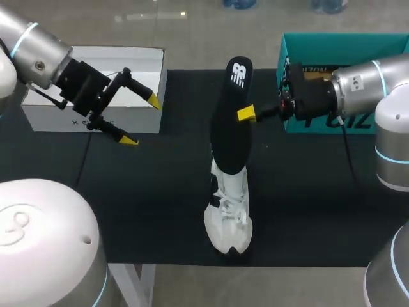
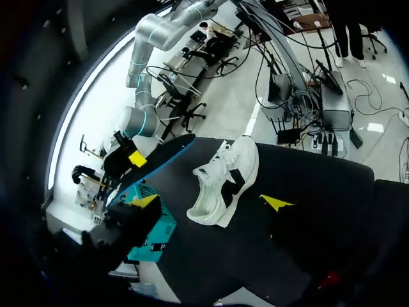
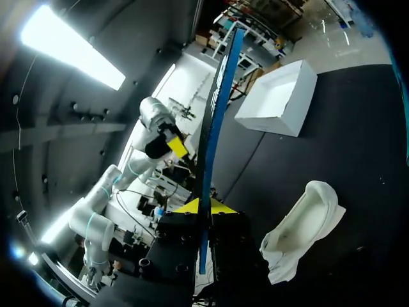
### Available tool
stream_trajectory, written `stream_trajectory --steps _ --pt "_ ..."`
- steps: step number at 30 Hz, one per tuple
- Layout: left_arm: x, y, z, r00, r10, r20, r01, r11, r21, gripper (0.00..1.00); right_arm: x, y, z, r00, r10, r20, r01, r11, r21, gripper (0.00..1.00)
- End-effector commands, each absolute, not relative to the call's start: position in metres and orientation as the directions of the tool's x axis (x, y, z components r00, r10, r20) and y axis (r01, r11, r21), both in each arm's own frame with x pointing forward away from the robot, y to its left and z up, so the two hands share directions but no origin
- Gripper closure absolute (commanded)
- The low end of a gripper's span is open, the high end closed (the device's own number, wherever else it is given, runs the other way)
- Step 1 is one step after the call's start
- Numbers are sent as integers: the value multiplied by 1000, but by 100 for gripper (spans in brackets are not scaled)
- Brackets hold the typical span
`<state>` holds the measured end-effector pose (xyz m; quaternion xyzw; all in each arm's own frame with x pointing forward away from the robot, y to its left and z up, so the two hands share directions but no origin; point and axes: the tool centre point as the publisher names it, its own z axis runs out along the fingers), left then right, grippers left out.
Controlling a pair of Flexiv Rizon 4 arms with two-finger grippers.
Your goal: Take the shoe out of the shoebox, open the shoe tongue, remove and reinsert the insole, then place the shoe into the shoebox
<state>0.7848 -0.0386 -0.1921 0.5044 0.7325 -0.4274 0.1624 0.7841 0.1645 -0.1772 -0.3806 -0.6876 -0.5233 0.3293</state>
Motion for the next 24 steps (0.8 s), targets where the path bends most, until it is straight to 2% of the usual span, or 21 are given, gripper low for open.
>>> stream_trajectory --steps 1,11,18,24 --pt "760 -30 -187 -571 614 -546 813 329 -480 0 783 165 -177 -493 181 851 868 161 469 100" --pt "747 4 -219 -737 533 -416 672 509 -538 0 783 165 -177 -493 181 851 868 161 469 100" --pt "751 17 -234 -800 490 -347 593 552 -587 0 783 165 -177 -493 181 851 868 161 469 100" --pt "753 30 -239 -838 464 -287 538 618 -573 0 783 165 -177 -493 181 851 868 161 469 100"
